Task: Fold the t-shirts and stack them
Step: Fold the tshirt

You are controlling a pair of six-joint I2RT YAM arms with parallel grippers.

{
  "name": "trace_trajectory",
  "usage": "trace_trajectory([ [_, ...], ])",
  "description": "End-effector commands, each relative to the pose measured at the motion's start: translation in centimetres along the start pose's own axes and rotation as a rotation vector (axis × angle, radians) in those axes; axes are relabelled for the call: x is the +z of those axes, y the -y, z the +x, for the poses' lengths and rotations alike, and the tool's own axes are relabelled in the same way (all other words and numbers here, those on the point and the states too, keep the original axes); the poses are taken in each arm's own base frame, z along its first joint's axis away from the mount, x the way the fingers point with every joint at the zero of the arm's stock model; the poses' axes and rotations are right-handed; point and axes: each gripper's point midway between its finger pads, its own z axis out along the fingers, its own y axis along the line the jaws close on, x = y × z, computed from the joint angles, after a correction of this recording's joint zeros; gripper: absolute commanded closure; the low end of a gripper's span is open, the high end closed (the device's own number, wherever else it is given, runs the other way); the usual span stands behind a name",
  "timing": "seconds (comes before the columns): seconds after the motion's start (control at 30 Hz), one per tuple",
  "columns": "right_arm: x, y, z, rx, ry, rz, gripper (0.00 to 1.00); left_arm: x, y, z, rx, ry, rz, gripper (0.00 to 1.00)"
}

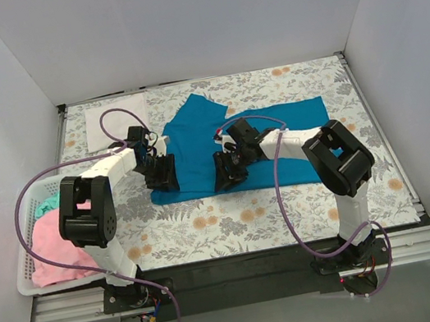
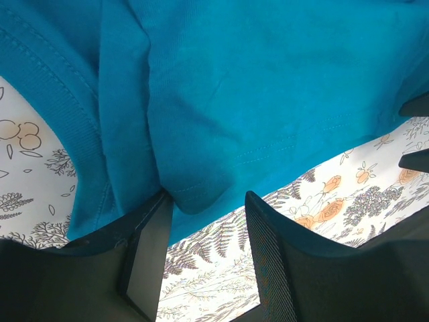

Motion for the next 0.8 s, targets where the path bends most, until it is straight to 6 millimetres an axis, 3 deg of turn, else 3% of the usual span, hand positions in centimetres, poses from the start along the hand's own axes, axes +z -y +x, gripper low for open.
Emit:
trace_trajectory([
  [0.0,-1.3,-2.5,-1.9,-0.05,0.062,-0.038,0.49,-0.8,0.0,-0.7,0.014,0.041,-0.006,0.56],
  [0.4,-0.2,-2.2,-1.9,-0.029,0.044,-0.033,0.51,-1.6,-0.3,-2.7,0.008,0.095,-0.04,0.6],
  [0.6,0.1,-0.8,-0.9,-0.028,0.027,0.001,0.51,-1.6,1.4,-2.6,0.016,0.077,0.062,0.82],
  [0.77,-1.5,-0.6,-0.9,-0.086,0.038,-0.028,0.51,-2.1,3.2,-3.7,0.032,0.086,0.154,0.96],
])
